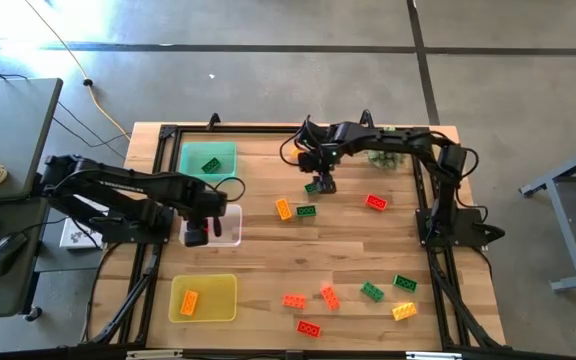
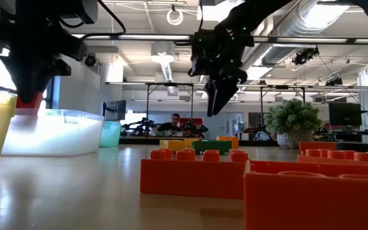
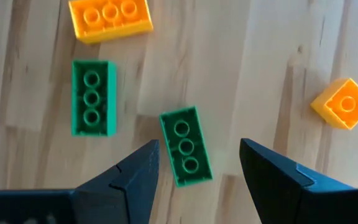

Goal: Sort & place blocks by color
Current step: Put the orange game piece into the white bin, then put the green game piece into the green bin

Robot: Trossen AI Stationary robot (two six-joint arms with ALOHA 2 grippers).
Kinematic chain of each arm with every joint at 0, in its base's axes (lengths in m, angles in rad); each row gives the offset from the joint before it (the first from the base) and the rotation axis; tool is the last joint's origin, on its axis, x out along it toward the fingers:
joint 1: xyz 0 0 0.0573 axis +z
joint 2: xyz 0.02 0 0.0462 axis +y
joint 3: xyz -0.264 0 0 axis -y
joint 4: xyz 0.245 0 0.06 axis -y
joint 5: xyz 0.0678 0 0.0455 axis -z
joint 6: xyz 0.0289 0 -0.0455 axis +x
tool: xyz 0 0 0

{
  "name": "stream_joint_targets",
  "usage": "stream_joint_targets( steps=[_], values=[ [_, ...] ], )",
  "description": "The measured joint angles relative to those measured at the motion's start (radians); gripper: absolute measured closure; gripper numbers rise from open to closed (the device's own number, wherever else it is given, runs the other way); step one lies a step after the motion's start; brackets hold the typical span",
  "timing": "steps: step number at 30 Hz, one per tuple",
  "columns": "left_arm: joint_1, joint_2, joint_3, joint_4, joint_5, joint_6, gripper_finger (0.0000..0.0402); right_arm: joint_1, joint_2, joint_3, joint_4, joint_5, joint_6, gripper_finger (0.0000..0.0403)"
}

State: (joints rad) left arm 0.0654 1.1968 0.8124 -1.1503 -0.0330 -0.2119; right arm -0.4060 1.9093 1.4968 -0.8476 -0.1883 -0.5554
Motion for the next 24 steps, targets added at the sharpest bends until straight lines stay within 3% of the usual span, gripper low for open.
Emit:
stream_joint_targets(
  steps=[11, 24],
  values=[
    [0.000, 0.024, 0.000, 0.002, 0.066, -0.118, 0.0217, -0.001, 0.068, 0.000, -0.024, 0.023, -0.070, 0.0192],
    [0.000, 0.022, 0.000, 0.002, 0.078, -0.162, 0.0202, -0.008, 0.155, 0.000, -0.028, 0.039, -0.082, 0.0192]
  ],
)
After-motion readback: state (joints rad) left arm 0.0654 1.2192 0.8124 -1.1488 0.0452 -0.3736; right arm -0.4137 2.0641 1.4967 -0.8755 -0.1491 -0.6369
